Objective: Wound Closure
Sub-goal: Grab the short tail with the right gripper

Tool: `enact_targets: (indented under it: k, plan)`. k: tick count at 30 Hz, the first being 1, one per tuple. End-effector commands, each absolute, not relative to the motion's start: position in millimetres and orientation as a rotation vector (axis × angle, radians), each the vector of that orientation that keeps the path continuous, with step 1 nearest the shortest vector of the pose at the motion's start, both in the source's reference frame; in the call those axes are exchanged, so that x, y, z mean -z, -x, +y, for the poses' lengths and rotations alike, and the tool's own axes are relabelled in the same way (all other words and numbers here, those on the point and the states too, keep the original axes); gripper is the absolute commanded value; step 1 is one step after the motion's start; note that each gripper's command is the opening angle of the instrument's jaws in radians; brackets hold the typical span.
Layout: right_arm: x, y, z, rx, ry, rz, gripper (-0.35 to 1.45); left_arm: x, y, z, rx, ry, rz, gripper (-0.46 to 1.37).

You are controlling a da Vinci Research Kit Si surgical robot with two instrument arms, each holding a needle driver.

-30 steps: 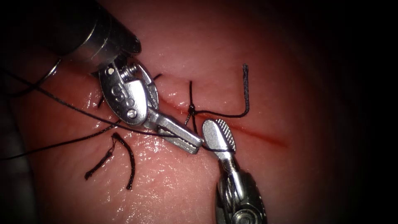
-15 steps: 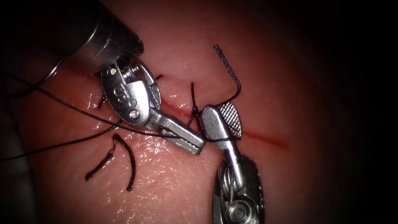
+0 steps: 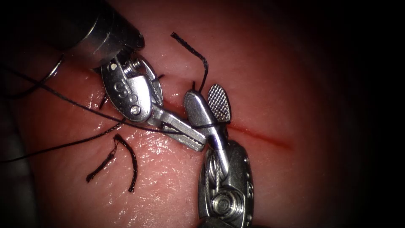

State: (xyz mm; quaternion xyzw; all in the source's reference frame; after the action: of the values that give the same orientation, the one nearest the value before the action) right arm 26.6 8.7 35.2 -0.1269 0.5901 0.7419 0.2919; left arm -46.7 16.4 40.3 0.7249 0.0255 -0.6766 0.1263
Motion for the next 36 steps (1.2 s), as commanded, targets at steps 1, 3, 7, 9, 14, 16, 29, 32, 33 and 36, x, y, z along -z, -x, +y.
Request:
enact_targets:
  k: [1, 3, 7, 9, 14, 16, 29, 32, 33, 36]
  plan:
    - [-35.3, -26.2, 8.6, -1.936, 0.320, 1.569, 1.01, -40.3, 46.6, 16.4, 1.966, -2.108, 0.085, -0.35]
    - [-35.2, -26.2, 8.9, -1.910, 0.313, 1.559, 0.94, -40.2, 46.4, 16.6, 1.962, -2.110, 0.089, -0.35]
    - [-35.1, -26.1, 9.1, -1.893, 0.312, 1.509, 0.87, -40.1, 45.9, 16.6, 1.967, -2.109, 0.087, -0.35]
    - [-35.0, -26.1, 9.3, -1.880, 0.292, 1.486, 0.84, -40.1, 45.5, 16.6, 1.974, -2.106, 0.082, -0.35]
    - [-35.2, -26.0, 10.0, -1.867, 0.249, 1.404, 0.68, -40.4, 44.9, 16.9, 1.983, -2.103, 0.076, -0.35]
    - [-35.4, -26.1, 10.3, -1.857, 0.239, 1.387, 0.65, -40.5, 44.9, 17.0, 1.984, -2.103, 0.076, -0.35]
    - [-36.1, -28.3, 11.8, -1.746, 0.189, 1.359, 0.60, -40.7, 45.0, 17.2, 1.986, -2.103, 0.074, -0.35]
    - [-36.0, -28.8, 11.8, -1.710, 0.182, 1.360, 0.60, -40.6, 44.9, 17.2, 1.985, -2.103, 0.075, -0.35]
    - [-35.9, -29.0, 11.8, -1.697, 0.182, 1.359, 0.60, -40.6, 44.9, 17.2, 1.985, -2.103, 0.075, -0.35]
    - [-35.7, -29.3, 11.9, -1.663, 0.177, 1.359, 0.58, -40.6, 44.9, 17.2, 1.985, -2.103, 0.075, -0.35]
